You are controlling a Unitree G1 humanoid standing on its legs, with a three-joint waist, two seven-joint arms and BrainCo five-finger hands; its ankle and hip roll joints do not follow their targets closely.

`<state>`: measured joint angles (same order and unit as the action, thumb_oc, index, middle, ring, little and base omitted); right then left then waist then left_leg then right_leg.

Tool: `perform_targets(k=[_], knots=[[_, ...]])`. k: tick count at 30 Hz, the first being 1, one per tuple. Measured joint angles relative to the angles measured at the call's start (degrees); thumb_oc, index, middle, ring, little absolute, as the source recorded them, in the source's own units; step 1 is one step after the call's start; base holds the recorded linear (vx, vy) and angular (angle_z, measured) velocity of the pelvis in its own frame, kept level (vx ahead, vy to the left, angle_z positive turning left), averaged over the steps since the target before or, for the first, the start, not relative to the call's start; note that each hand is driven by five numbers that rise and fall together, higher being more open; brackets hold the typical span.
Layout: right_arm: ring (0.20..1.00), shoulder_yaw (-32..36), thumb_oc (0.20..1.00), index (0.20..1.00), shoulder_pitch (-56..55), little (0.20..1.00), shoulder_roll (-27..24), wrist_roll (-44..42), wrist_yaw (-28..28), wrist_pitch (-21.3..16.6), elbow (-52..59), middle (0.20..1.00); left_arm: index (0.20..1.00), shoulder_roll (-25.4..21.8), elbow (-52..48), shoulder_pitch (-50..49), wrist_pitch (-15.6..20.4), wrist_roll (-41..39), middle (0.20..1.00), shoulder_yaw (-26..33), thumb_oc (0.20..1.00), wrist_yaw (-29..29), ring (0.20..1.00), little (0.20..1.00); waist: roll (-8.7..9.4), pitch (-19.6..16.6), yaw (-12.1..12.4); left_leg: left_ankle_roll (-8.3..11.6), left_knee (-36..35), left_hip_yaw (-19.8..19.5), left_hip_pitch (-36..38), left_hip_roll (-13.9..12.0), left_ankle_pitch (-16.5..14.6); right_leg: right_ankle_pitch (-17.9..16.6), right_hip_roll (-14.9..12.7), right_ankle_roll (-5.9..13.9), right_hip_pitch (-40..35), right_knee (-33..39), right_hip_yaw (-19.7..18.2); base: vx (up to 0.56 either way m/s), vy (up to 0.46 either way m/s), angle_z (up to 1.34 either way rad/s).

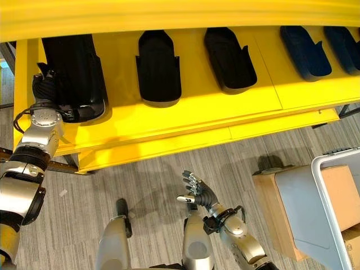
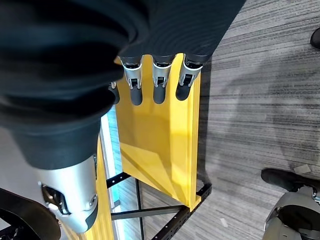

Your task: Move parts from the plastic box to the shelf.

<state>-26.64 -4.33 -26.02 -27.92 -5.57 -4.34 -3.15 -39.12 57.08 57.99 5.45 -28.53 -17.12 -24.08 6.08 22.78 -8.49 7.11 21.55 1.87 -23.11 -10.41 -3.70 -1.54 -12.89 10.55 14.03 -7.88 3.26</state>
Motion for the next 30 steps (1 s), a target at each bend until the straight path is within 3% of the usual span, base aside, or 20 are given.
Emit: perform_targets(k=[12, 30], knots=[[1.000, -0.8, 1.000, 1.000, -0.1, 1.000, -0.5, -0.8, -0.1, -0.5, 0.1, 1.000, 0.200, -0.9, 5.8, 5.6, -0.4, -1.3, 0.200, -2.1, 0.200, 0.9, 0.200, 0.200, -0.34, 0.5, -0.3, -0.27, 3.0, 0.2, -3.9, -0.5, -1.0, 0.0, 0.3, 0.04, 3.7, -1.5, -0.9, 0.00, 0.012, -0.03], [1.000, -0.2, 1.000, 1.000, -0.6, 1.000, -2.1, -2.3, -1.0, -0.5, 2.1, 1.000, 0.200, -6.7, 7.7, 6.7, -1.5, 0.5, 0.200, -2.2, 0.200, 1.2, 0.200, 0.200, -0.17, 0.4, -0.4, -0.96, 7.5, 0.8, -9.9, -1.1, -2.7, -0.3, 0.7, 0.28, 9.6, -3.5, -2.7, 0.01, 0.016, -0.04]])
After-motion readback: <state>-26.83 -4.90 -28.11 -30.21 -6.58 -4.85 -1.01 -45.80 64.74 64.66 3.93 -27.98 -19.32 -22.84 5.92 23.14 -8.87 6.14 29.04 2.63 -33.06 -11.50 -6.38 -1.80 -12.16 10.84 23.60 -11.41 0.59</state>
